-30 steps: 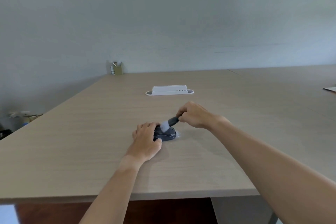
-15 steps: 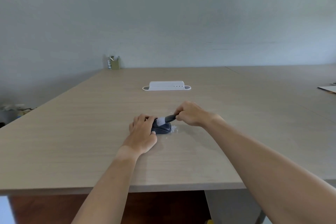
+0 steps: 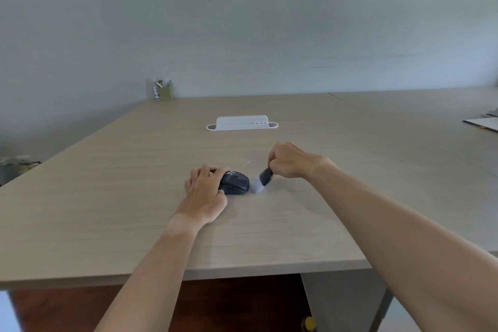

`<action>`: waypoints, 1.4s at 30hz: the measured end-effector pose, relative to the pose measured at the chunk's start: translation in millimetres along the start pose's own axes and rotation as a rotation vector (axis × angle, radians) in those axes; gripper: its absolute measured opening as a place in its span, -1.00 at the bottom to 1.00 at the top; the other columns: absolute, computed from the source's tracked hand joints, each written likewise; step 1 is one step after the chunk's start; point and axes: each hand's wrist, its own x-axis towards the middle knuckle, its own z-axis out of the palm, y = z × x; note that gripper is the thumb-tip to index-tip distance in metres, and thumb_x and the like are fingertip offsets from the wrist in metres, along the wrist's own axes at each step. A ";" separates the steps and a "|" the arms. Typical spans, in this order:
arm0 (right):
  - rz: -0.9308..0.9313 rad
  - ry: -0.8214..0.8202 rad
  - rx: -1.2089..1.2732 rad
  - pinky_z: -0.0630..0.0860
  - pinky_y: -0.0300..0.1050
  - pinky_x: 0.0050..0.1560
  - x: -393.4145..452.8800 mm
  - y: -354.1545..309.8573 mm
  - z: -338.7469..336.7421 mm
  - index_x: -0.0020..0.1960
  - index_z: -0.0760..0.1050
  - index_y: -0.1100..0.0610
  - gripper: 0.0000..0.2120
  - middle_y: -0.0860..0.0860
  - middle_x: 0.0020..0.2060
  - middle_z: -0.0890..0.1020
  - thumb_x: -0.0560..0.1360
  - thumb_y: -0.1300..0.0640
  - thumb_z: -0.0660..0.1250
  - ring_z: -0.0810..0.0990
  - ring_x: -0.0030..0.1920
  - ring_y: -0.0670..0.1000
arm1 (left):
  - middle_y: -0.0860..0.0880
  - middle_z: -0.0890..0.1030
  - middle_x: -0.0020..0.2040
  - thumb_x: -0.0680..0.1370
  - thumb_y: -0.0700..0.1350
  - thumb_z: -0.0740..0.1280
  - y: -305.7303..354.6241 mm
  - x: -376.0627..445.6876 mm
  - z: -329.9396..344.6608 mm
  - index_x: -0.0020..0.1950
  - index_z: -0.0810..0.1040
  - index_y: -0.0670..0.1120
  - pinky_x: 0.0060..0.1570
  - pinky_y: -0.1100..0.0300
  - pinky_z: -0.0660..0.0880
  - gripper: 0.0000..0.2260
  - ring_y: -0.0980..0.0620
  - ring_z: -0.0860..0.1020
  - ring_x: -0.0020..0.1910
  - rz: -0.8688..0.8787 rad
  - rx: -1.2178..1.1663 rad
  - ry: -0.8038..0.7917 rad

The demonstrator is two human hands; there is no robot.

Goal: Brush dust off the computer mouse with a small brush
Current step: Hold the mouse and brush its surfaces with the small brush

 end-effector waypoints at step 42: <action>-0.106 0.072 0.109 0.41 -0.06 -0.16 15.9 -28.7 -3.1 -0.04 0.66 0.31 -0.74 0.24 -0.12 0.65 0.42 0.28 0.22 0.49 -0.13 0.12 | 0.05 0.40 0.24 0.36 0.14 0.42 7.6 -1.1 -2.6 0.41 0.29 0.04 0.29 0.13 0.26 -0.33 -0.02 0.29 0.32 -0.081 -0.175 0.063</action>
